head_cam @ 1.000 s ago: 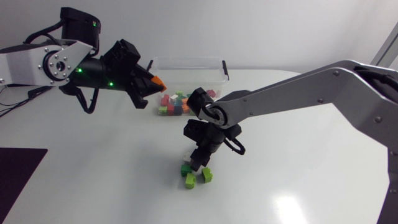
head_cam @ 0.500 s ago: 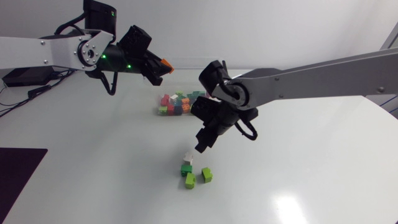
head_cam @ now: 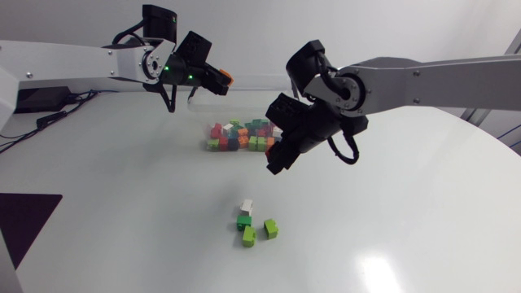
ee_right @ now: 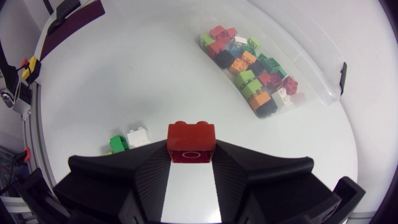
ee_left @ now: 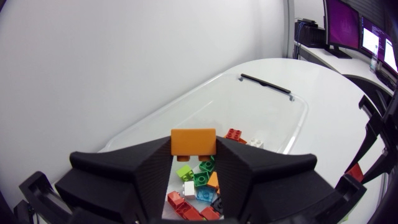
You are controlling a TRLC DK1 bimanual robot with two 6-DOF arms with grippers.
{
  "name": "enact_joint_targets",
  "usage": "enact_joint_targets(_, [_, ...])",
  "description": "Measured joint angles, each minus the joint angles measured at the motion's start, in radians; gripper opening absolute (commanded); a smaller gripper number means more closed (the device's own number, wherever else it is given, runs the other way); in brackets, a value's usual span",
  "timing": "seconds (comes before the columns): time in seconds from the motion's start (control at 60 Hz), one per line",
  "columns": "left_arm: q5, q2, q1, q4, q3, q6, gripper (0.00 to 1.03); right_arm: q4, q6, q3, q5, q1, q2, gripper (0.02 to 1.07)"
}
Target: Place the duplo bricks in the container
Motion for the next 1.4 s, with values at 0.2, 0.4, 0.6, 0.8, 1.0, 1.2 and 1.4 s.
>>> enact_joint_targets(0.2, [-0.023,0.031,0.000,-0.008,0.039,-0.021,0.98,-0.007,0.000,0.068,-0.024,-0.039,-0.010,0.33])
enact_joint_targets(0.4, [-0.026,0.011,0.000,-0.035,0.010,-0.002,0.98,-0.008,0.001,0.175,-0.046,-0.085,-0.011,0.33])
enact_joint_targets(0.6, [-0.025,-0.155,-0.016,-0.053,-0.182,0.099,0.98,-0.002,0.004,0.286,-0.072,-0.110,0.008,0.33])
enact_joint_targets(0.8, [-0.011,-0.311,-0.061,-0.083,-0.368,0.232,0.98,0.022,0.010,0.352,-0.080,-0.121,0.070,0.33])
enact_joint_targets(1.0, [0.013,-0.356,-0.078,-0.137,-0.476,0.336,0.98,0.053,0.028,0.404,-0.095,-0.127,0.148,0.33])
enact_joint_targets(1.2, [0.029,-0.388,-0.102,-0.170,-0.544,0.413,0.98,0.062,0.028,0.499,-0.094,-0.145,0.235,0.33])
enact_joint_targets(1.4, [0.032,-0.421,-0.126,-0.181,-0.617,0.492,0.98,0.064,0.031,0.586,-0.098,-0.169,0.321,0.33])
